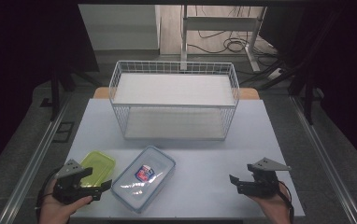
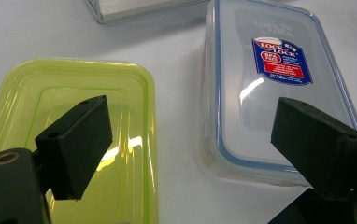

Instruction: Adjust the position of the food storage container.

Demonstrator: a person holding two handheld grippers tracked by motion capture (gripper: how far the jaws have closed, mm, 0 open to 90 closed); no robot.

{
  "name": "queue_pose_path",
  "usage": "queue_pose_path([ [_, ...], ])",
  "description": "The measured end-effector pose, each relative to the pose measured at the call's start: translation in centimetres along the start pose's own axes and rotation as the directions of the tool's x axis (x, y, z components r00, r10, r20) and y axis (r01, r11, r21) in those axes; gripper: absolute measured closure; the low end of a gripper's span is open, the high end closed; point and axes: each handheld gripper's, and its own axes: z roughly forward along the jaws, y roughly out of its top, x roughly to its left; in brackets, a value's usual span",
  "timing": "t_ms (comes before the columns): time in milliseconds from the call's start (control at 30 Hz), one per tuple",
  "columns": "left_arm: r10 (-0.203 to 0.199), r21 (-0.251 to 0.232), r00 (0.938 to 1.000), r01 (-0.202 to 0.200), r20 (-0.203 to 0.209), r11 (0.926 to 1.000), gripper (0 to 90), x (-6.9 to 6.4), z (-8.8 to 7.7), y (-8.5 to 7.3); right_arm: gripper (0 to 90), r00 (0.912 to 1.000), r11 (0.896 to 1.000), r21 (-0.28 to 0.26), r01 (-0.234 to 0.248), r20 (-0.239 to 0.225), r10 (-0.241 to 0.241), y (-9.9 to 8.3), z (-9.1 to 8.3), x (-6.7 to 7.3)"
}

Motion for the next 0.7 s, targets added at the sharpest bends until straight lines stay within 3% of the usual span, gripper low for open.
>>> queue_pose_path([
  [300, -0.016, -0.011, 0.9999, 0.016, -0.003, 0.9998, 12.2, 1.0, -1.1, 0.2, 18.7, 0.9996, 0.999, -0.011, -0.03, 0.002, 0.03, 0.1, -0.2, -0.2],
  [467, -0.066, -0.048, 0.9978, 0.066, -0.002, 0.9967, 11.9, 2.2, -2.3, 0.8, 19.8, 0.9994, 0.999, -0.014, -0.034, -0.013, 0.034, 0.2, -0.1, 0.0],
  [600, -0.067, -0.039, 0.9978, 0.067, -0.002, 0.997, 12.1, 1.9, -2.2, 0.7, 20.4, 0.9994, 1.0, -0.007, -0.03, -0.019, 0.03, 0.2, 0.1, 0.0],
  [700, -0.043, -0.004, 0.999, 0.043, 0.013, 0.9991, 12.4, 0.5, -1.2, 0.5, 21.7, 0.9996, 1.0, 0.0, -0.02, -0.018, 0.02, 0.1, 0.2, 0.0],
])
